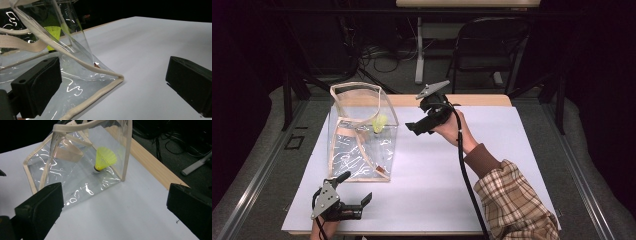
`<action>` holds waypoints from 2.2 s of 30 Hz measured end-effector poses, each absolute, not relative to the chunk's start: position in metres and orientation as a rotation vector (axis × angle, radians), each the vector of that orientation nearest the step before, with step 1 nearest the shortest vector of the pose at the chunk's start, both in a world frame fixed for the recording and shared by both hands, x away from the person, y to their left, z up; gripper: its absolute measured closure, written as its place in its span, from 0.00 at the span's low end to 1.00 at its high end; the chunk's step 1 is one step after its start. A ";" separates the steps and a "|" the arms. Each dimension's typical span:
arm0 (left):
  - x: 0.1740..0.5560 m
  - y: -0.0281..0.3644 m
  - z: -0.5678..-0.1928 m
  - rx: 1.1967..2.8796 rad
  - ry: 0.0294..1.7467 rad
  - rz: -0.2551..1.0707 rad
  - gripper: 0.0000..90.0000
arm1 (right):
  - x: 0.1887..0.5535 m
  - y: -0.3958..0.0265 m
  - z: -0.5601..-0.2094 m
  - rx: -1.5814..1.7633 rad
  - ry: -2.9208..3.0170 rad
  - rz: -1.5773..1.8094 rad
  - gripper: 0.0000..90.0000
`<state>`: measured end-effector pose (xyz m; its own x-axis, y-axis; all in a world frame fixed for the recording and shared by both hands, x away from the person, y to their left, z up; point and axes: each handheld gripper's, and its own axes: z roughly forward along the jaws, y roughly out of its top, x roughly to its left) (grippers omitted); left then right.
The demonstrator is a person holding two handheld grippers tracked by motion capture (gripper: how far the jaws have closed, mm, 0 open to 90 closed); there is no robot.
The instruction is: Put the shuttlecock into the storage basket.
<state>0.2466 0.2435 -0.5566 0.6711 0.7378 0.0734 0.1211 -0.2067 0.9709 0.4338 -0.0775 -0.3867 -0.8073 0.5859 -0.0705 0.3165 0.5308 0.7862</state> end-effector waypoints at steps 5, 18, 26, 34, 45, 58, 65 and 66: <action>0.247 0.243 -0.557 1.713 0.700 0.655 0.00 | 0.427 -0.088 -0.392 0.760 2.438 1.170 0.00; 0.246 0.244 -0.556 1.717 0.698 0.658 0.00 | 0.405 -0.114 -0.409 0.772 2.416 1.186 0.00; 0.246 0.244 -0.557 1.718 0.701 0.657 0.00 | 0.392 -0.131 -0.419 0.787 2.399 1.191 0.00; 0.246 0.244 -0.557 1.719 0.701 0.657 0.00 | 0.379 -0.144 -0.426 0.793 2.379 1.208 0.00; 0.246 0.244 -0.557 1.716 0.703 0.658 0.00 | 0.363 -0.161 -0.439 0.818 2.351 1.222 0.00; 0.246 0.244 -0.557 1.717 0.706 0.658 0.00 | 0.341 -0.185 -0.463 0.855 2.323 1.212 0.00; 0.246 0.243 -0.557 1.714 0.709 0.655 0.00 | 0.327 -0.194 -0.472 0.863 2.292 1.231 0.00; 0.246 0.243 -0.557 1.715 0.708 0.656 0.00 | 0.325 -0.195 -0.473 0.867 2.288 1.237 0.00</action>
